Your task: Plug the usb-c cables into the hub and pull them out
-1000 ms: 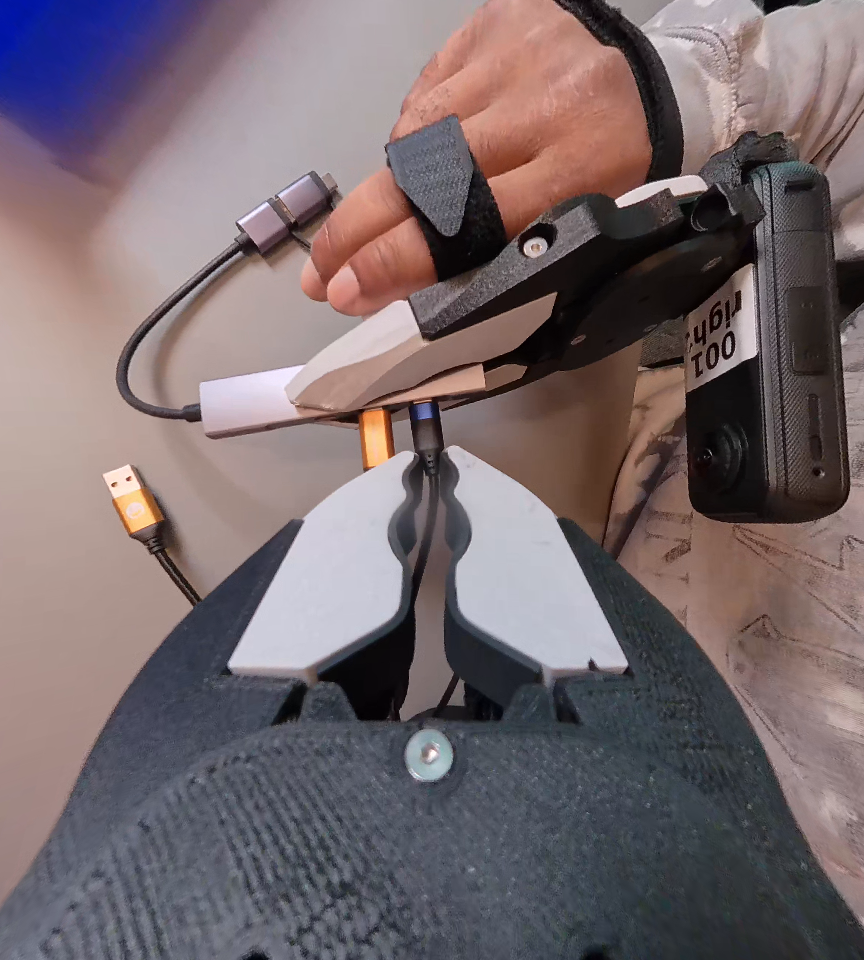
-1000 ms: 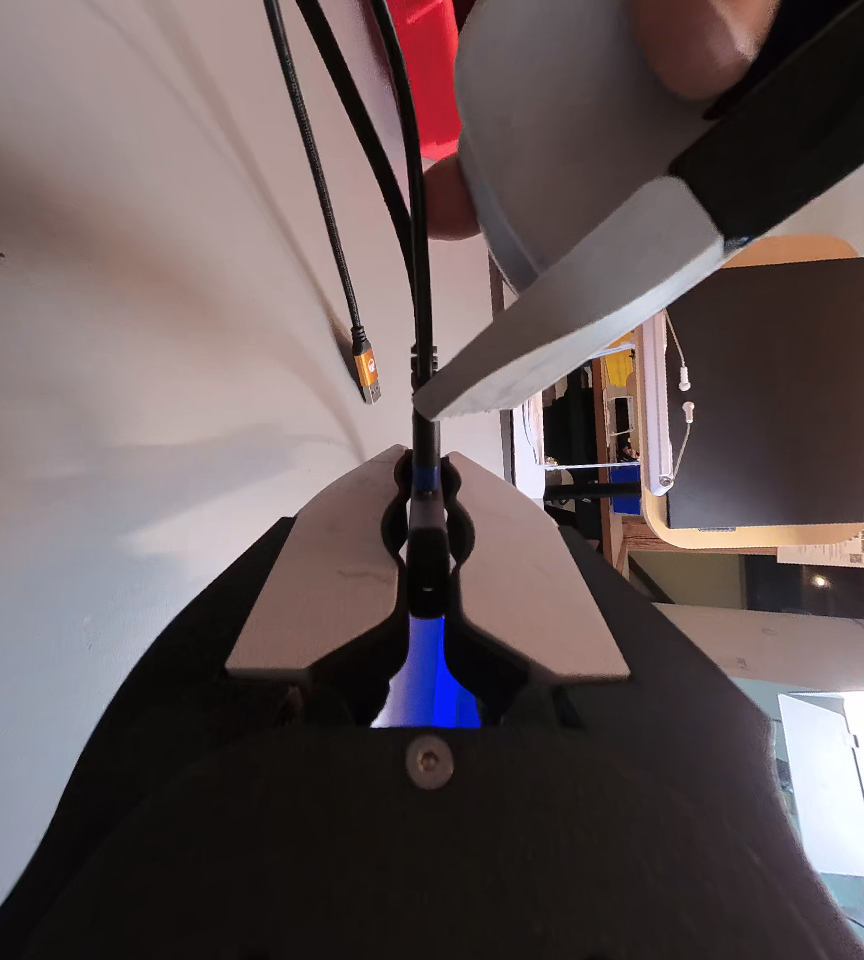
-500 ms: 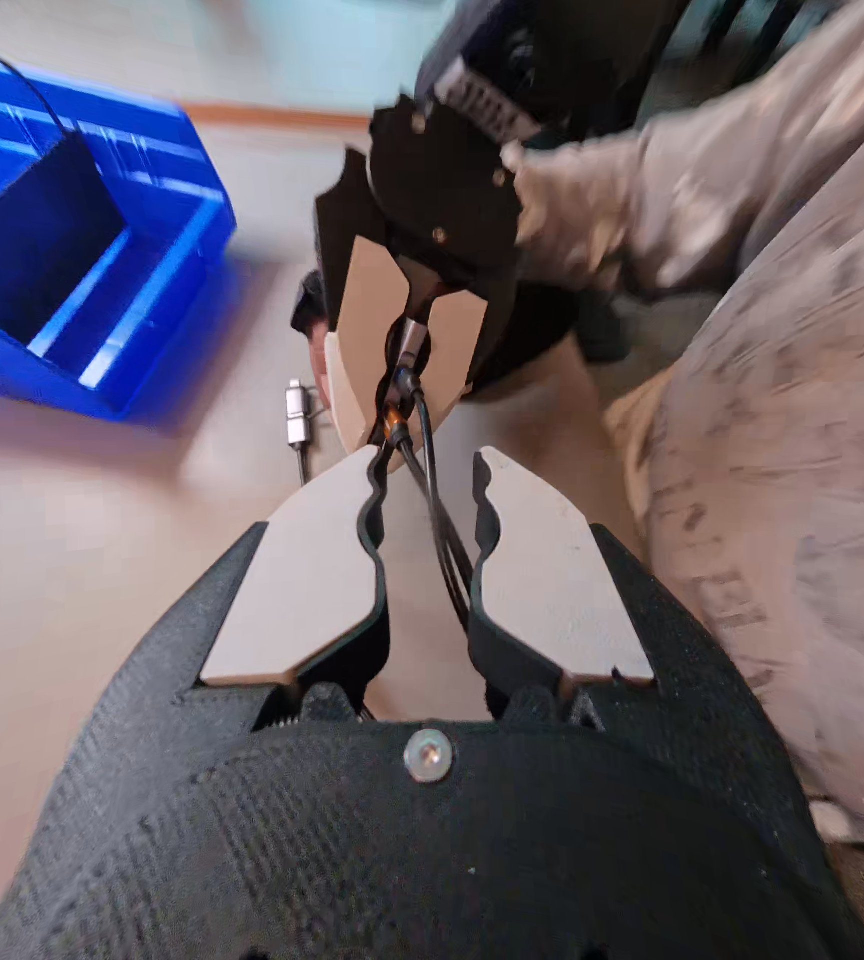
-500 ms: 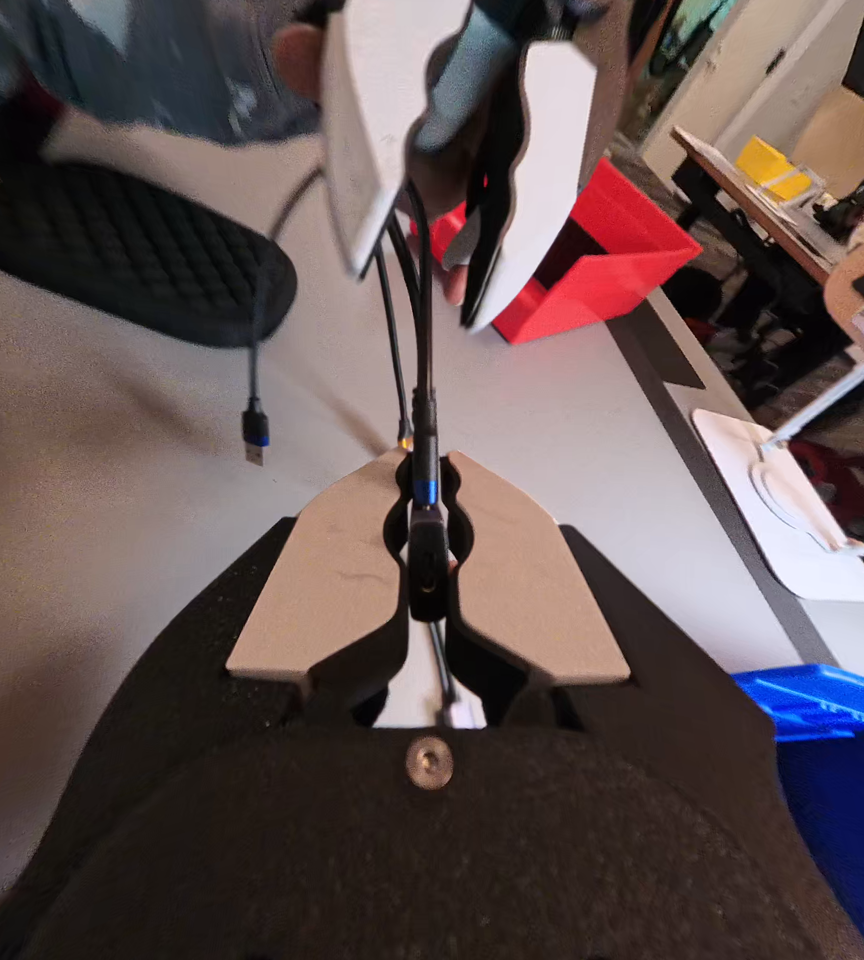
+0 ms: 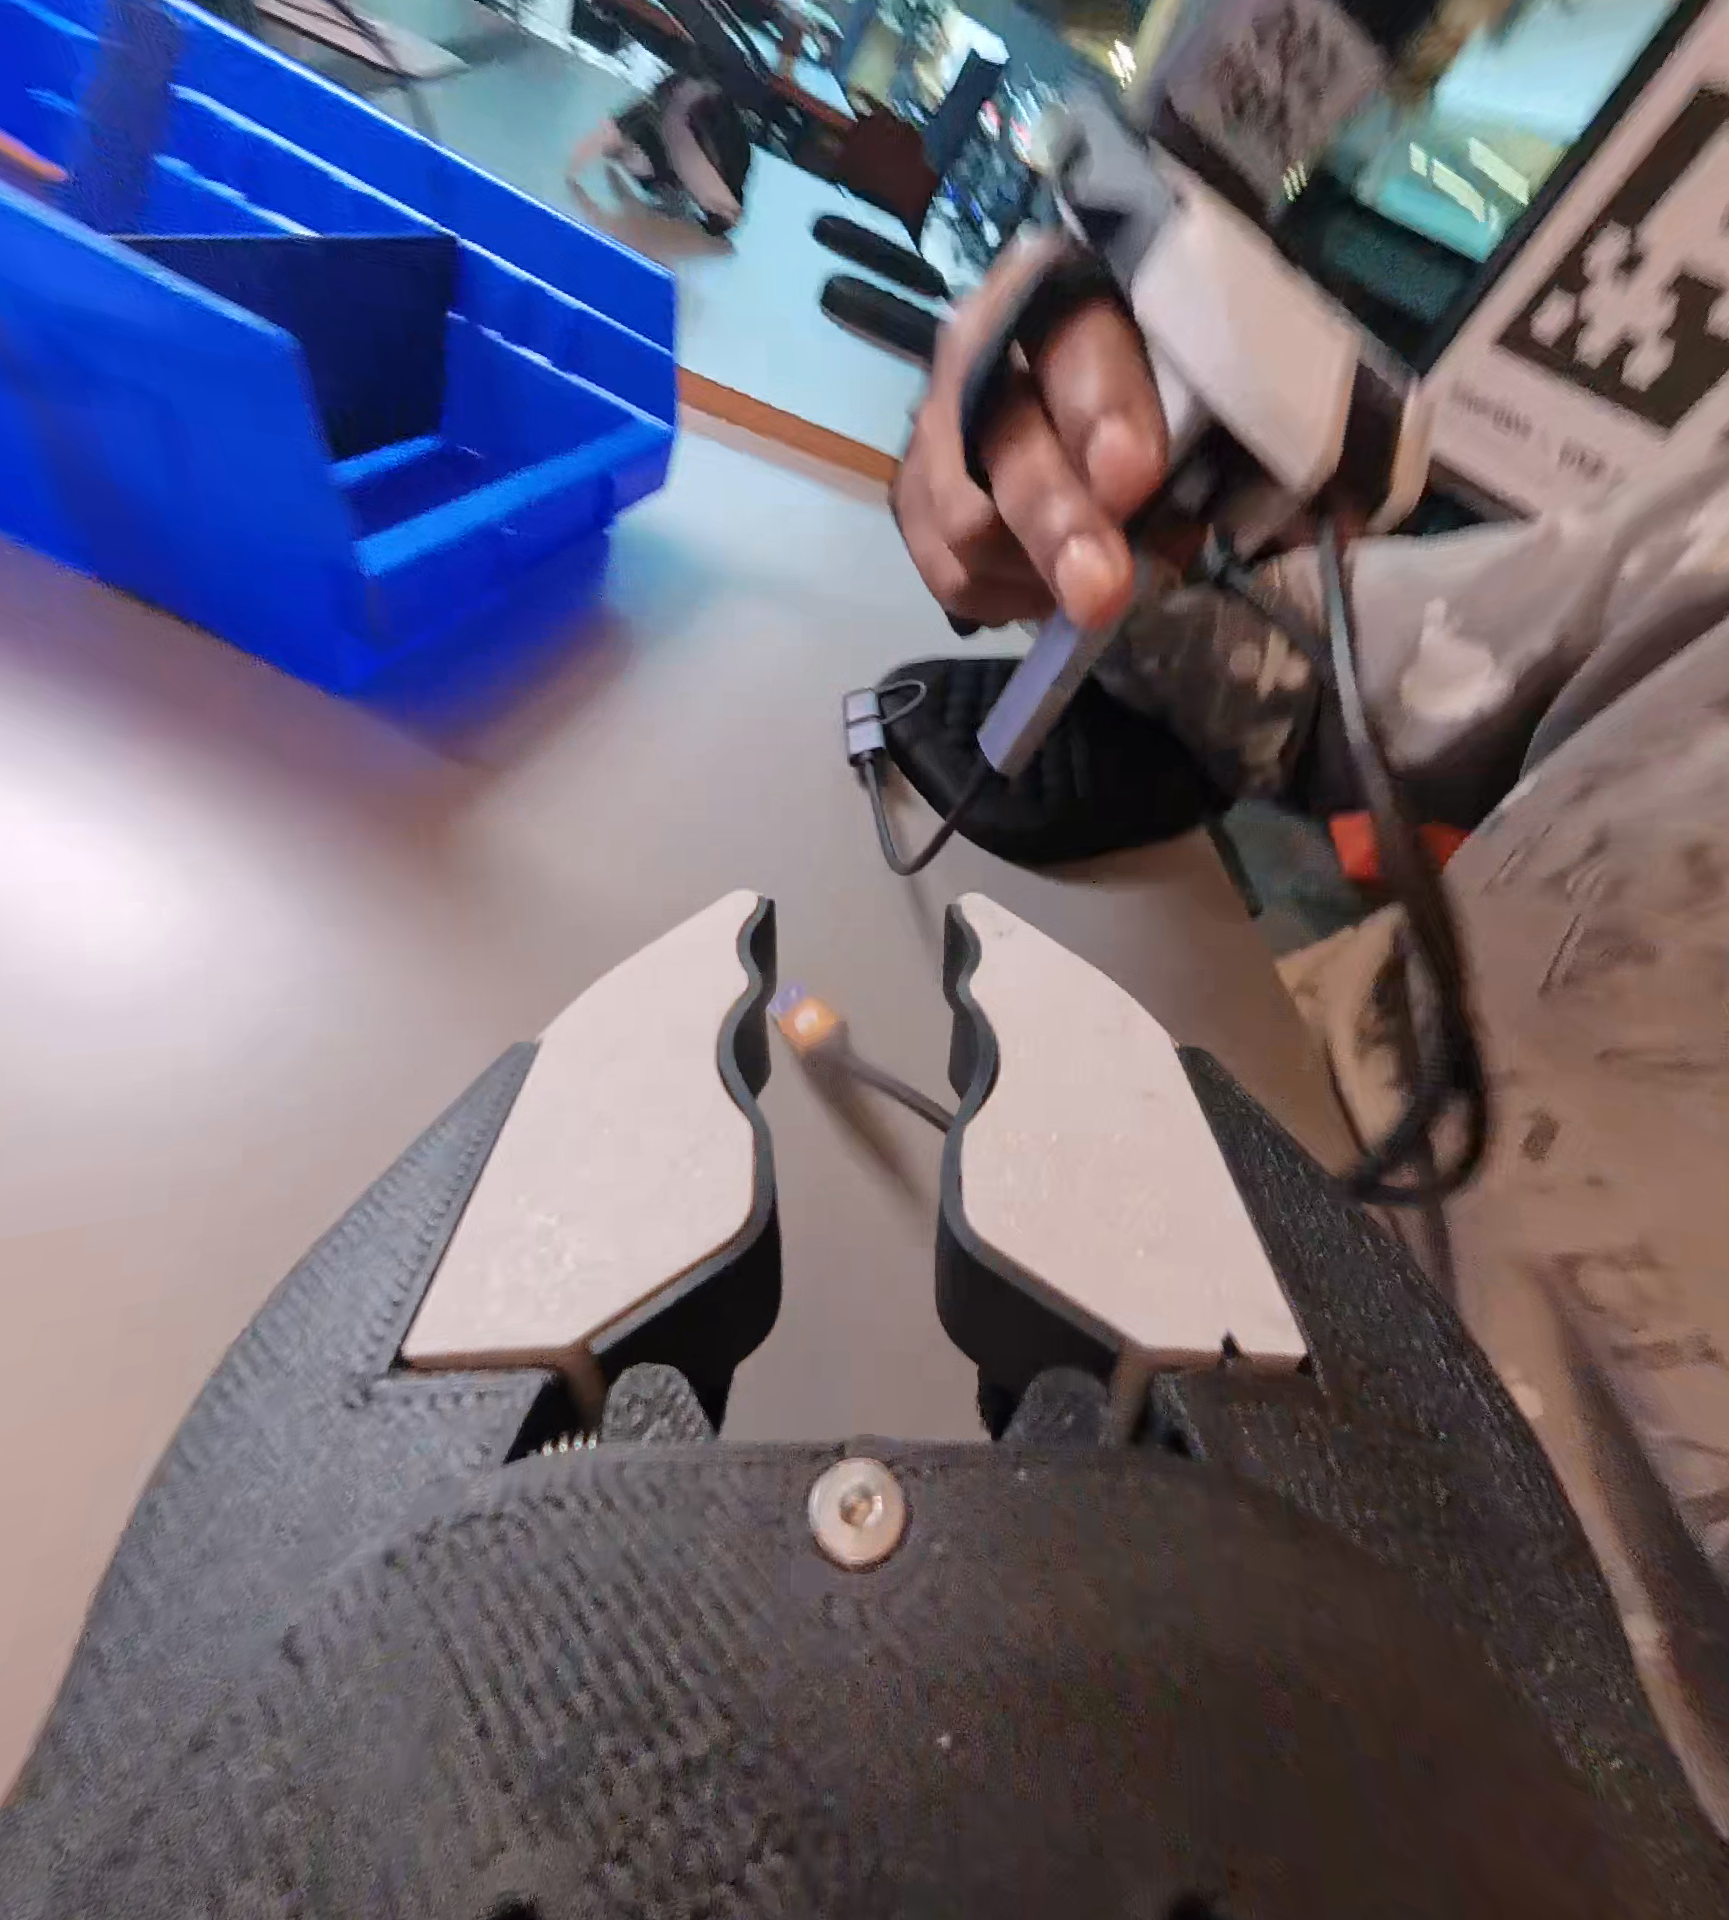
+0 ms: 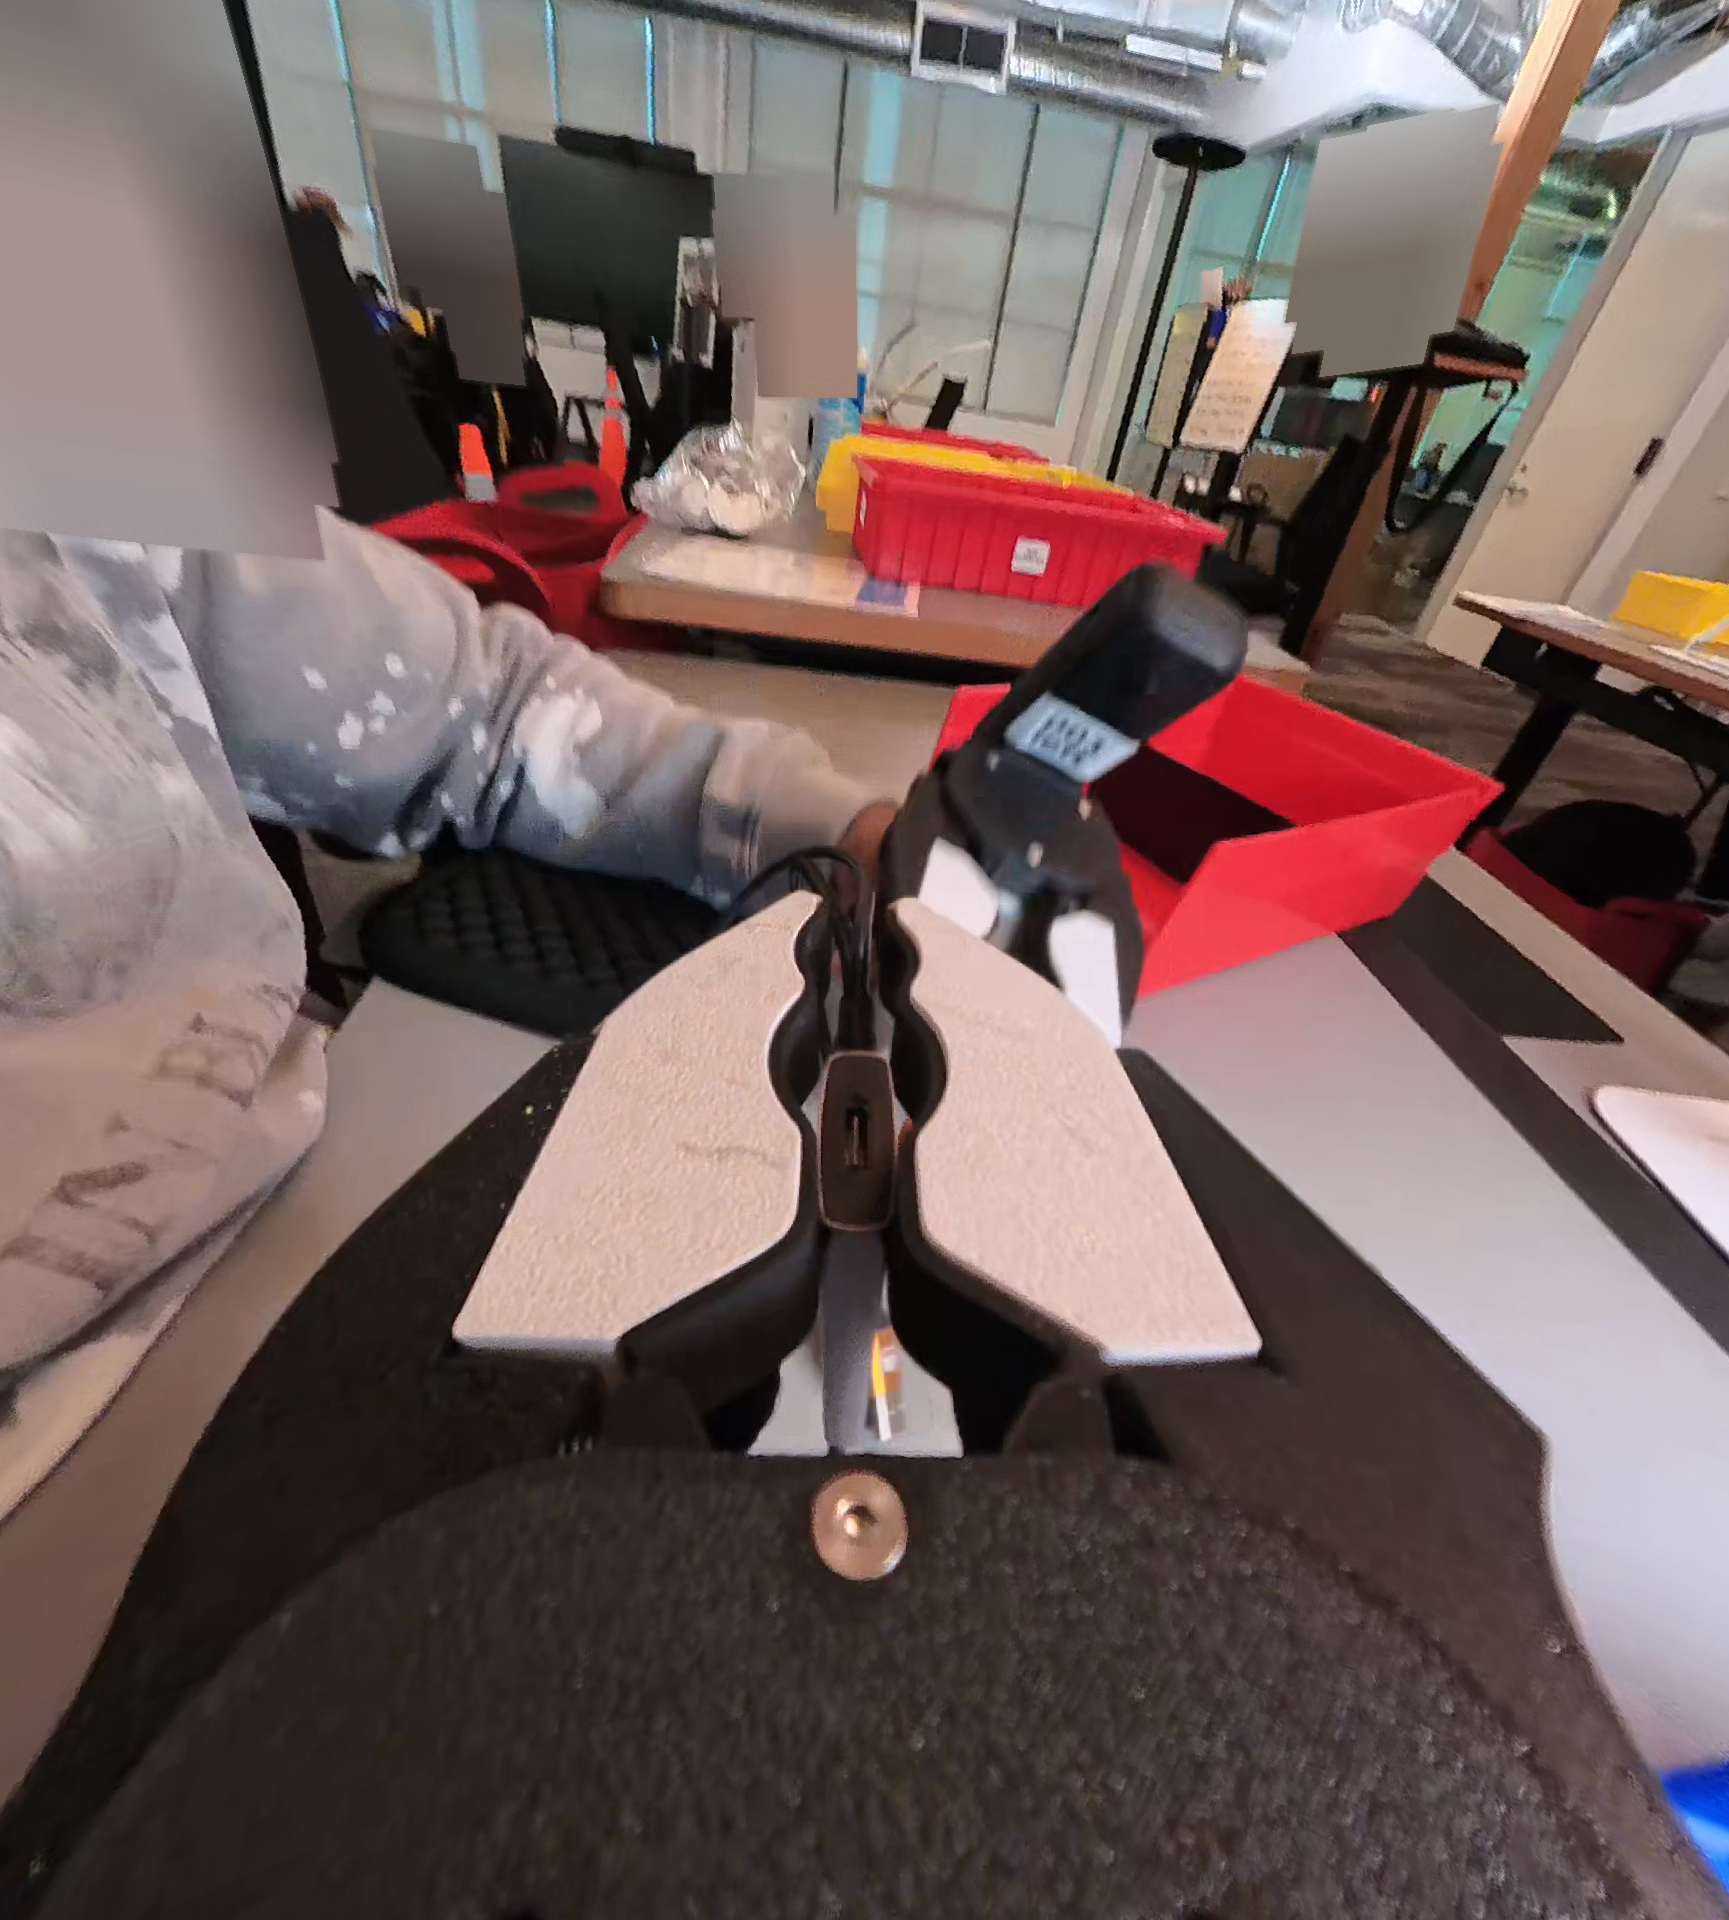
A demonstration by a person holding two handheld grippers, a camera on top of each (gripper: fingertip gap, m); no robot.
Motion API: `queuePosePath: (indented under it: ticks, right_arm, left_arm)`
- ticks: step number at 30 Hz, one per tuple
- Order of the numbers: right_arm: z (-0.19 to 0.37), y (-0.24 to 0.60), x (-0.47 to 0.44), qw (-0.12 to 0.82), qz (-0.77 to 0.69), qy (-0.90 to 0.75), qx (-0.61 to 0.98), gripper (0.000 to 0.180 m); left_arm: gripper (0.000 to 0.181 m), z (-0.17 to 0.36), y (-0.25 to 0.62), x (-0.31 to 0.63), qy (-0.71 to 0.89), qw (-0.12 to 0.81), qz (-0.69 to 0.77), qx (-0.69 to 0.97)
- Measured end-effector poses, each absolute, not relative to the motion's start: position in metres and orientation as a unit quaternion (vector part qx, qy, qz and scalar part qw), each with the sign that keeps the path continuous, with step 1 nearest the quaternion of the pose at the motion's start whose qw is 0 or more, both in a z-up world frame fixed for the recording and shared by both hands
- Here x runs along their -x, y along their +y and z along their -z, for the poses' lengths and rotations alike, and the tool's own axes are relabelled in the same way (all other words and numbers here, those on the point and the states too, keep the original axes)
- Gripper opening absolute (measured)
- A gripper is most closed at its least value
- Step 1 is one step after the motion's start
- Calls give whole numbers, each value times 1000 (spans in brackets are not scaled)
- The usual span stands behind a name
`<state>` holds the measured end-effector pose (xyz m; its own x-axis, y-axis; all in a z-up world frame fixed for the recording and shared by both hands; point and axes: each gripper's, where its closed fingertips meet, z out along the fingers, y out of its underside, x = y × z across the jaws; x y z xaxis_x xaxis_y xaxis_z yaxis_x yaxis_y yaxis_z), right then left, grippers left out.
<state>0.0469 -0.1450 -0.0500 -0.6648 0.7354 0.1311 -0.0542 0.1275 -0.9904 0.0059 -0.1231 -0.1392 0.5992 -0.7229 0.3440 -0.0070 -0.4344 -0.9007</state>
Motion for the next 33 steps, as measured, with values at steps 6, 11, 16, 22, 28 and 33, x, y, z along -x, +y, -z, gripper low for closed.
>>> queuePosePath:
  ticks: [6,11,16,22,28,33]
  right_arm:
    - [15,-149,-25,332,-661,-626,247,9]
    - [19,-126,-17,373,-616,-626,298,12]
    - [35,-114,-33,333,-510,-729,311,41]
    - [46,-123,-35,320,-391,-813,288,11]
    - [-13,-115,-58,358,-324,-838,255,9]
    - [-84,-54,-75,444,-237,-810,300,9]
  left_arm:
    - [37,121,-120,-72,338,502,342,719]
    - [9,109,-115,-59,306,532,295,732]
    - [10,118,-123,-32,306,526,245,755]
    - [10,121,-126,-32,325,525,218,756]
    - [33,86,-111,34,187,628,171,736]
    - [28,93,-120,103,68,653,148,740]
